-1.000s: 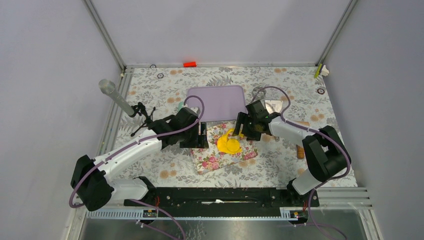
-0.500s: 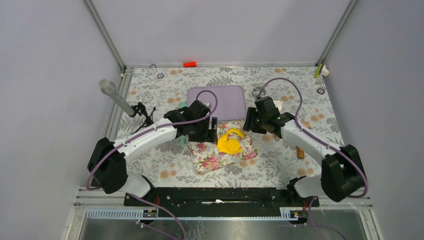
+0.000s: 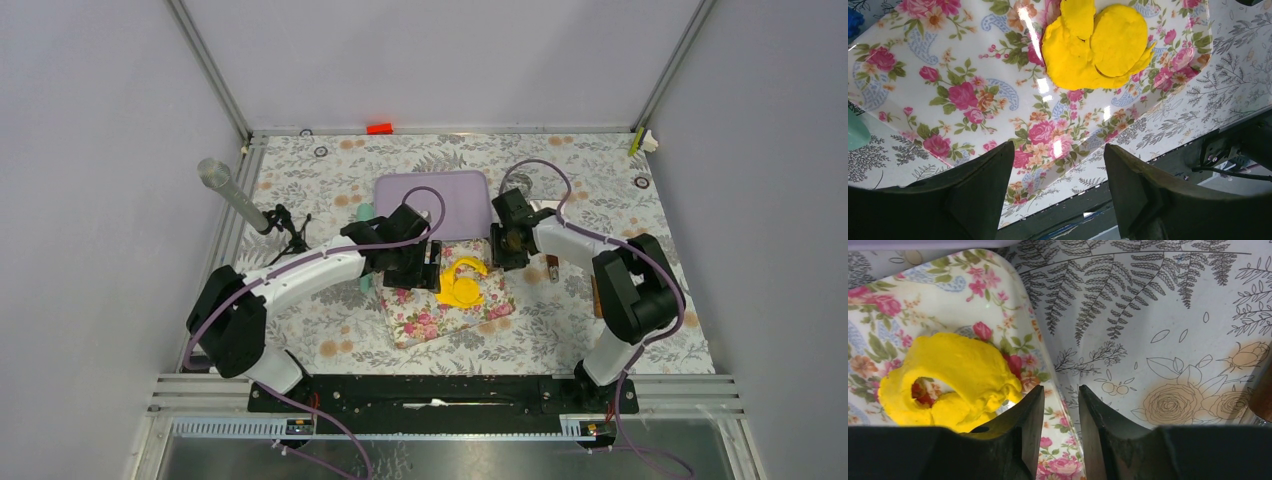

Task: Roll out the dumpling wrappers from the dough
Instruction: Remove the dumpling wrapper from the work surface.

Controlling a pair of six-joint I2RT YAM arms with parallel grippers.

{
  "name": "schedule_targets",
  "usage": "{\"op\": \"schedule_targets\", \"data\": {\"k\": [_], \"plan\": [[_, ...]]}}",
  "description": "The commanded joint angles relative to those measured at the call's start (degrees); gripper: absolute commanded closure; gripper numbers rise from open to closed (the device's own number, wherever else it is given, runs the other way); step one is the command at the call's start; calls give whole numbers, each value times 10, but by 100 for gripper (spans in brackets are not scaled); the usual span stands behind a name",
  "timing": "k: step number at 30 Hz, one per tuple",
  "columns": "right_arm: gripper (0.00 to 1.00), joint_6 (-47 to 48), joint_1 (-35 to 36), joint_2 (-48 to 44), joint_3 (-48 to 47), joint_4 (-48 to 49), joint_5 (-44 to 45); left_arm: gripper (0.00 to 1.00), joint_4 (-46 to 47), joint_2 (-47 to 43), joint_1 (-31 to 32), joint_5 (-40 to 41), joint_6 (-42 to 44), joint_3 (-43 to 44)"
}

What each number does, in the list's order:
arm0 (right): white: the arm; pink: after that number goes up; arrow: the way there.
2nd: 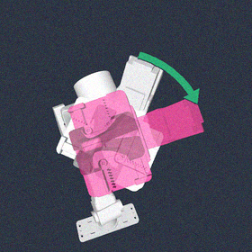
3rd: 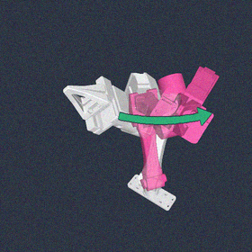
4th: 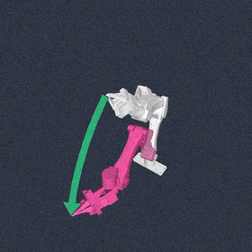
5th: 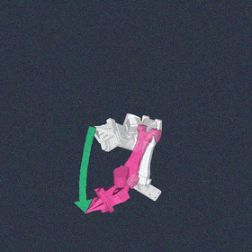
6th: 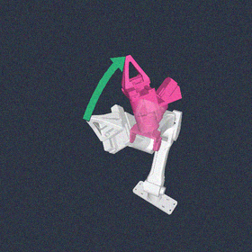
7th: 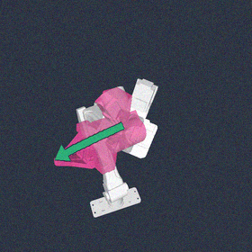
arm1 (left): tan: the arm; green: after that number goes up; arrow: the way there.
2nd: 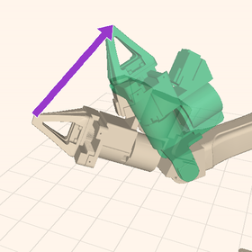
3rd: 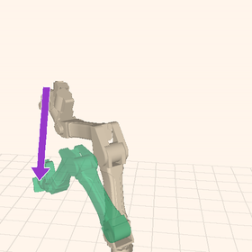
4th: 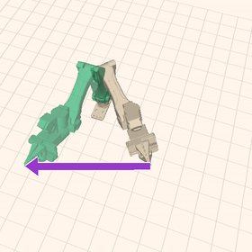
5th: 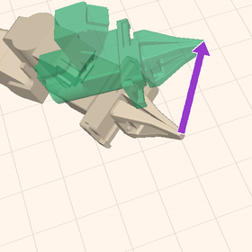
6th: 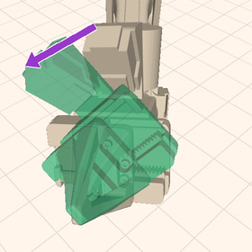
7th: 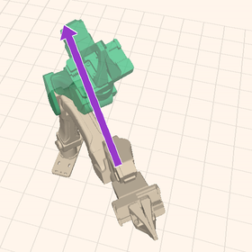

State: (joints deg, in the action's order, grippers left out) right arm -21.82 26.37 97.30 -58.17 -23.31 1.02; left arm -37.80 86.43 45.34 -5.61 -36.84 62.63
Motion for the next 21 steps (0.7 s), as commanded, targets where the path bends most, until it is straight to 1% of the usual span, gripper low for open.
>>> {"op": "schedule_targets", "data": {"k": [1,4,6,7,10,13,17,21], "plan": [[63,20,-13,17,-13,1,6,26,25,7,1,-9,11,11],[64,17,-30,19,3,12,-25,26,33,9,1,-18,16,9],[67,15,-36,12,19,20,-35,26,34,10,1,-20,19,8],[71,13,-37,8,26,24,-36,26,34,11,1,-20,19,8],[85,5,-37,-8,51,27,-44,26,34,17,1,-21,20,11],[94,-7,-37,-31,79,26,-51,26,33,33,1,-23,20,22],[100,-44,-37,-99,140,25,-39,26,29,64,9,-2,19,53],[100,-78,-37,-172,202,45,-39,26,21,108,33,27,19,102]]}}
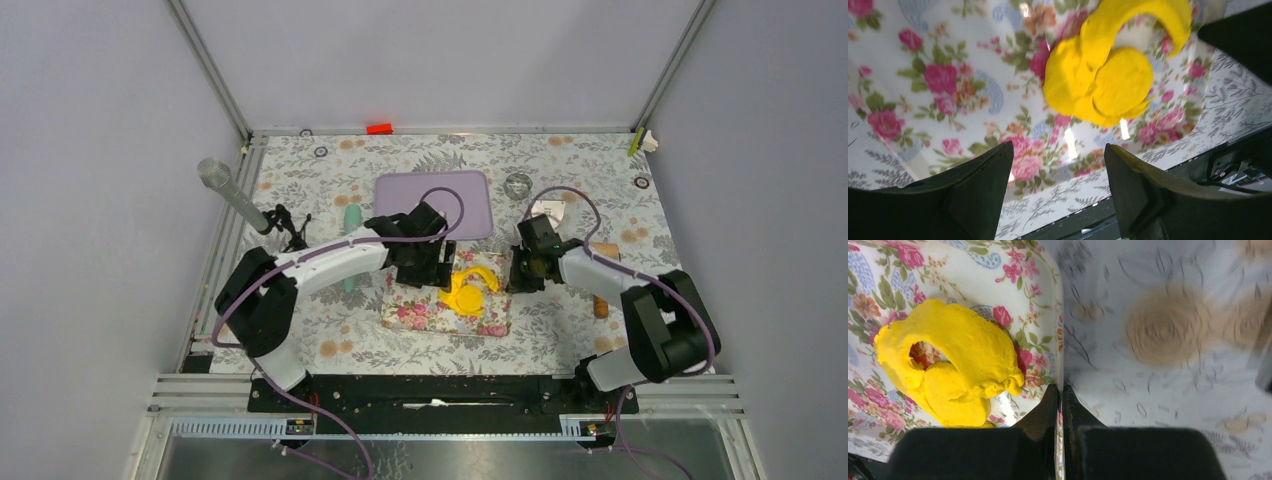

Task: Roll out the dumpling wrappers from the dough
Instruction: Remove the dumpling wrapper from the work surface.

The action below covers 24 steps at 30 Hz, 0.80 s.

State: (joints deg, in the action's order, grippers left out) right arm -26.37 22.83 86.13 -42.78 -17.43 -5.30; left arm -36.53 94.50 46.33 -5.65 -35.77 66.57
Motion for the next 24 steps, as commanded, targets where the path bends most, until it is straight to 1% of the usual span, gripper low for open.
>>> {"op": "schedule_targets", "data": {"k": [1,5,9,11,14,17,22,24], "plan": [[100,-37,-2,-75,61,-7,26,26,6,38,29,40,8,76],[100,-40,-2,-107,83,-11,41,24,4,86,46,85,-1,118],[100,-41,-2,-114,90,-14,47,13,-7,124,70,123,-8,153],[100,-44,-2,-115,93,-13,47,11,-7,133,83,144,-15,159],[100,-48,-2,-114,96,-10,44,15,-7,156,96,178,-22,170],[100,-50,-2,-112,97,-7,42,21,-20,182,103,208,-28,191],[100,-51,-2,-118,101,-8,43,22,-29,191,111,235,-32,199],[100,-52,-2,-119,100,-8,44,24,-29,195,112,248,-36,200]]}}
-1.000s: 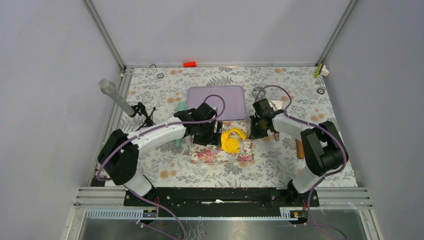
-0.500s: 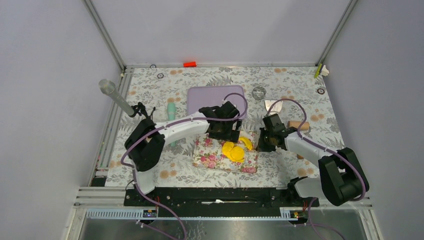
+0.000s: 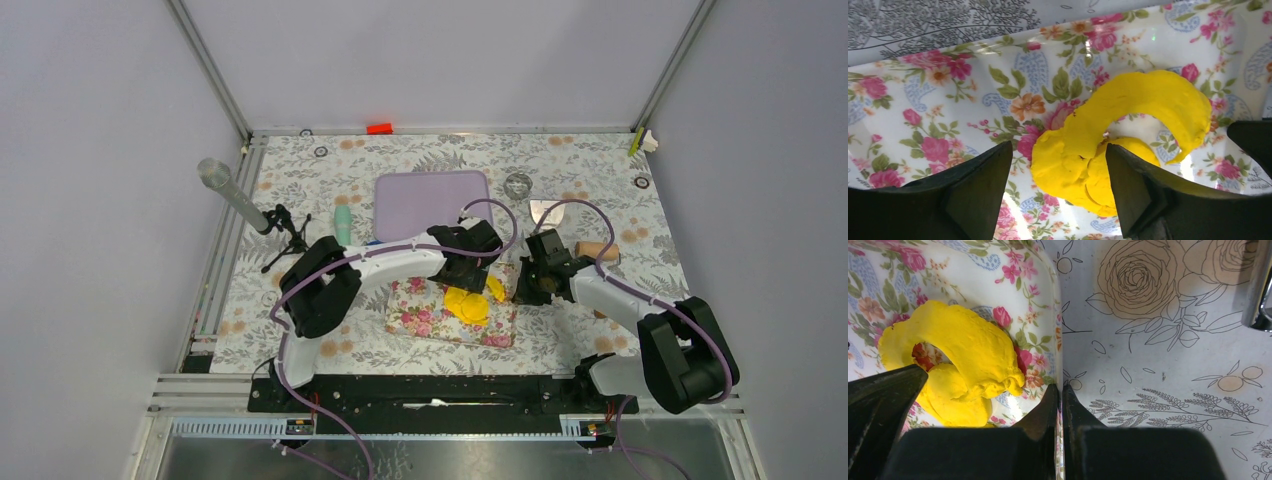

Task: Roll out the dumpling wrappers from the dough
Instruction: Remove the dumpling wrapper from the work surface.

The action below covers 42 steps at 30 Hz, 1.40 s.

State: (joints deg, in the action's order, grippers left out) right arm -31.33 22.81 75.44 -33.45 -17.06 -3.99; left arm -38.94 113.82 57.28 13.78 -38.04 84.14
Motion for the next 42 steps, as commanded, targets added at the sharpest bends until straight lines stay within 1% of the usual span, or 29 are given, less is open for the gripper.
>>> {"op": "schedule_targets", "data": {"k": [1,8,16,22,24,28,38,42], "plan": [[100,-2,-1,-11,7,-11,30,25,-6,6,2,61,-14,25],[100,-6,-1,-15,9,-12,26,28,-28,28,2,86,-11,40],[100,-12,-1,-28,18,-14,31,29,-37,-8,1,137,-12,9],[100,-16,-1,-21,15,-18,37,29,-47,-29,1,156,-11,-19],[100,-16,-1,-16,16,-16,52,29,-45,-37,-1,145,-13,-28],[100,-18,-1,0,16,-14,50,29,-45,-52,-10,117,-22,-44],[100,-16,-1,-6,20,-8,51,29,-47,-119,-26,93,-43,-130],[100,-16,-1,-5,22,-2,49,29,-35,-121,-38,82,-42,-147]]}}
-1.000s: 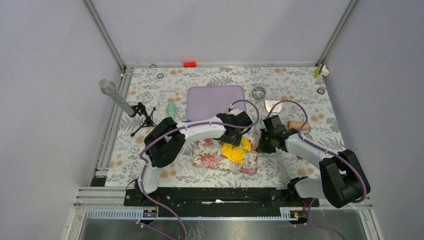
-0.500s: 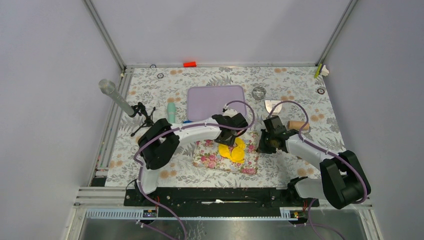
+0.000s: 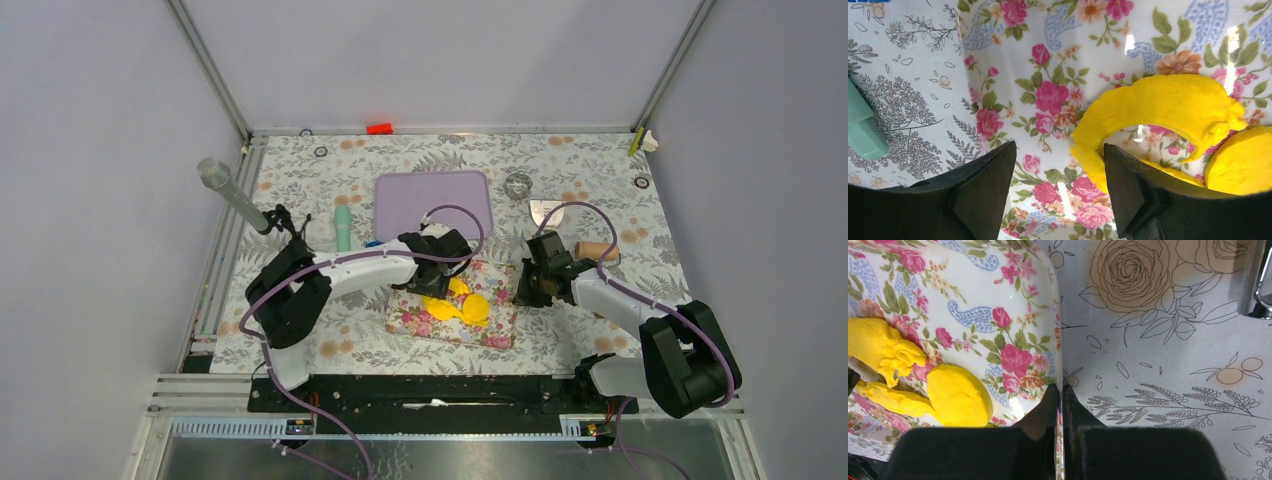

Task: Roll out the dumpling wrappers from the dough
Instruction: Remove the dumpling wrapper from the work surface.

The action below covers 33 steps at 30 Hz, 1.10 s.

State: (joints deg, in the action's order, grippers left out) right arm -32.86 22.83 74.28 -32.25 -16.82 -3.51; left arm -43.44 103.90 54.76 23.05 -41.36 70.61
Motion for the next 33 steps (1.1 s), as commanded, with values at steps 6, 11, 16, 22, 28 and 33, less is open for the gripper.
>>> {"op": "schedule_targets", "data": {"k": [6,11,16,22,28,33], "plan": [[100,3,-2,20,5,4,41,29,-16,-39,-20,-33,27,-18],[100,11,-2,29,5,19,37,28,-59,-62,10,-80,71,-11],[100,17,-2,33,0,19,47,28,-50,-84,33,-128,66,-41],[100,24,-2,26,3,20,50,28,-57,-92,58,-192,75,-70],[100,26,-2,20,5,22,47,23,-78,-122,66,-194,70,-56],[86,21,-2,-8,6,18,43,21,-103,-134,65,-170,77,-19]]}}
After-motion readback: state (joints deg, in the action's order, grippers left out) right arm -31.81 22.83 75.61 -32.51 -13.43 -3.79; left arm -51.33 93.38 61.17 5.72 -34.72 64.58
